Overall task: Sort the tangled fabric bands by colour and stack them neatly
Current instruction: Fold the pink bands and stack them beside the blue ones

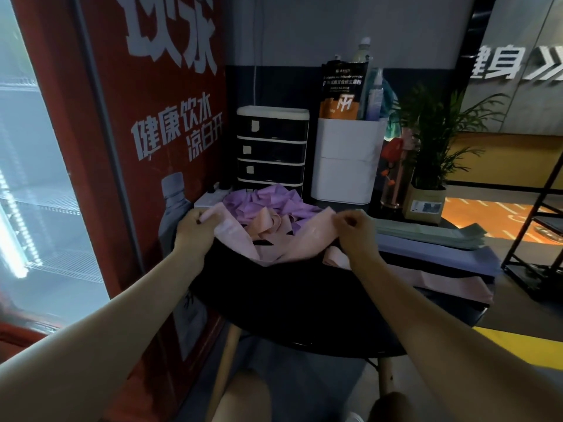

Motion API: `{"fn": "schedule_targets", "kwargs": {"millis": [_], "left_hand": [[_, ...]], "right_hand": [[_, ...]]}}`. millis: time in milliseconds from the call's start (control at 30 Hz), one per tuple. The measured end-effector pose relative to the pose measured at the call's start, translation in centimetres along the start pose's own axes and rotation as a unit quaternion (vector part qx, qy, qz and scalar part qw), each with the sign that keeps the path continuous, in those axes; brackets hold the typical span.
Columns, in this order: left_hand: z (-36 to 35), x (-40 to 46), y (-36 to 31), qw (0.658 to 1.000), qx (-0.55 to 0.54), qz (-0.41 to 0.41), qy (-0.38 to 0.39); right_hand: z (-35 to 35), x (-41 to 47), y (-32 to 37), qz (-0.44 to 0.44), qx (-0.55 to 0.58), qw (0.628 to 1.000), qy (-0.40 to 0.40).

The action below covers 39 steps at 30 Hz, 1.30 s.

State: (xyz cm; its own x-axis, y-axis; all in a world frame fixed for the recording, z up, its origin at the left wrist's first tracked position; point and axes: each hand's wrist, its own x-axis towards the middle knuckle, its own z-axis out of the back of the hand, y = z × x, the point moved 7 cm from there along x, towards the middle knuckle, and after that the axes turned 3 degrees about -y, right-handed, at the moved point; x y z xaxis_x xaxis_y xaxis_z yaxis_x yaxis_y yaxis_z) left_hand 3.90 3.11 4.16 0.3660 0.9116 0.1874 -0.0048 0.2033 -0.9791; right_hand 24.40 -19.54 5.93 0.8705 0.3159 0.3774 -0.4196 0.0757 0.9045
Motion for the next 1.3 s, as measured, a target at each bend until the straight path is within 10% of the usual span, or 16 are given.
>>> {"fn": "schedule_targets", "kwargs": {"millis": [233,633,1300], "left_hand": [[-0.7,0.0,1.4,0.967,-0.197,0.149,-0.061],[-9.5,-2.2,0.8,0.970,-0.193,0.144,0.031],[-23.8,-4.3,3.2,0.991,0.097,0.002,0.094]], "right_hand": [[4.9,0.9,-3.0,-0.138,0.076,0.980,-0.118],[13.8,0.7,-6.3,-0.111,-0.024,0.979,-0.170],[24.4,0.2,-13.9,-0.145,-0.204,0.938,-0.238]]}}
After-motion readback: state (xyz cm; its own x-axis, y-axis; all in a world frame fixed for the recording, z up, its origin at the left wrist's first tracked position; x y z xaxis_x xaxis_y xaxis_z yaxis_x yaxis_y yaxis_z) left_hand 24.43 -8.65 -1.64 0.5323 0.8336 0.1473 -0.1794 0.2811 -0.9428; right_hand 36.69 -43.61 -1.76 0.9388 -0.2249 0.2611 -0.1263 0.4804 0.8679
